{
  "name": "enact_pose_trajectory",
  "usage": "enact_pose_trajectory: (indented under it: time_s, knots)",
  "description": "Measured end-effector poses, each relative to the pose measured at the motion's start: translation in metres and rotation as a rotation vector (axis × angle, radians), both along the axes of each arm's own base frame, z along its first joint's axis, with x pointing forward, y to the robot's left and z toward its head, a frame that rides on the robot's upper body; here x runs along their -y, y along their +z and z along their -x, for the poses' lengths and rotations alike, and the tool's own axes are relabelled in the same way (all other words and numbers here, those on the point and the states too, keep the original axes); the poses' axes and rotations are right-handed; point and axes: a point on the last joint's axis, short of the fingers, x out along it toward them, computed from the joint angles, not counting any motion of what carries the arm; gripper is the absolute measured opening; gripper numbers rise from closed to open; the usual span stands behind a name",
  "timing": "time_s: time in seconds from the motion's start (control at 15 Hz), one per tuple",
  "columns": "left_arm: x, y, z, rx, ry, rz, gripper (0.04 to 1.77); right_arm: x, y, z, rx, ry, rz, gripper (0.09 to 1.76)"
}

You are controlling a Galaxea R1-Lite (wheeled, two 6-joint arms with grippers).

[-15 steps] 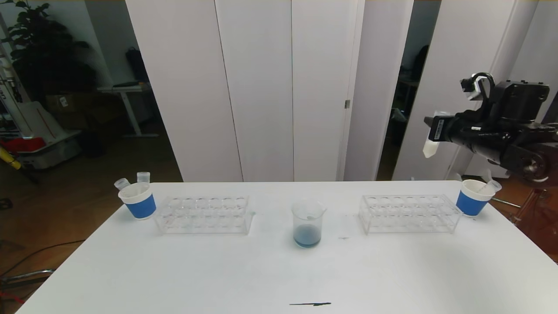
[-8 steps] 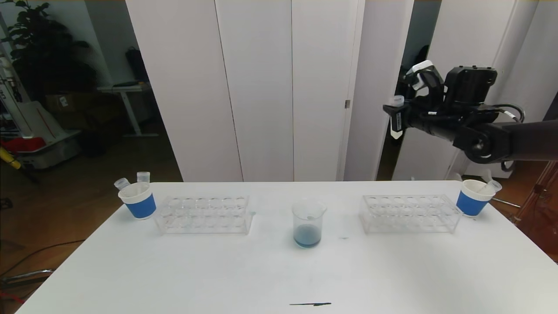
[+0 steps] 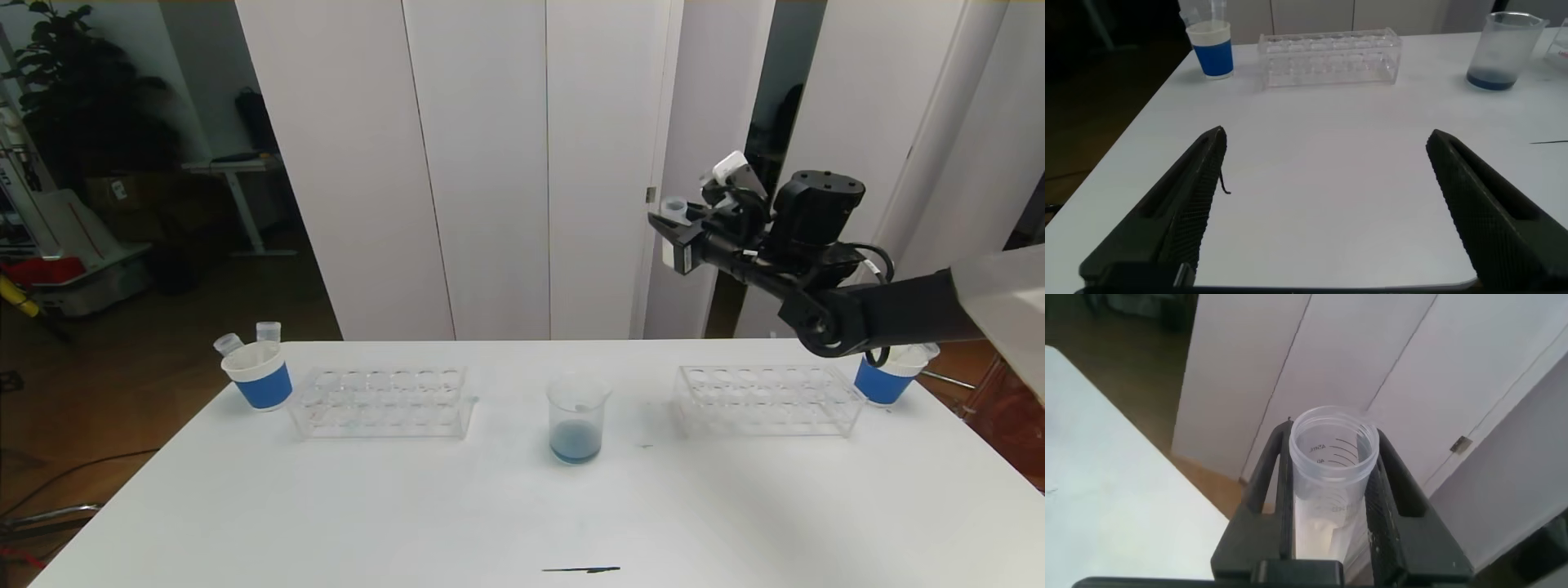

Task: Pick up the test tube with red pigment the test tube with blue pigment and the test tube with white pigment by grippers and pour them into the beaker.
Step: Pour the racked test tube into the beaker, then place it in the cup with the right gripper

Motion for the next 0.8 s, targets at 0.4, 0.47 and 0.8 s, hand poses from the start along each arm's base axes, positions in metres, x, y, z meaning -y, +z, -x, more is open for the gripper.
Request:
enact_pose_trajectory:
  time_s: [0.4, 0.47, 0.8]
  knots:
    - [0.000, 0.000, 0.000, 0.000, 0.001, 0.000, 1.75, -0.034, -0.008, 0.017, 0.157, 0.178, 0.125, 0.58]
    - [0.000, 0.000, 0.000, 0.000, 0.001, 0.000, 1.75, -0.042, -0.008, 0.020, 0.188, 0.195, 0.127, 0.58]
    - [0.000, 0.000, 0.000, 0.000, 0.000, 0.000, 1.75, -0.046, -0.024, 0.025, 0.244, 0.280, 0.178, 0.58]
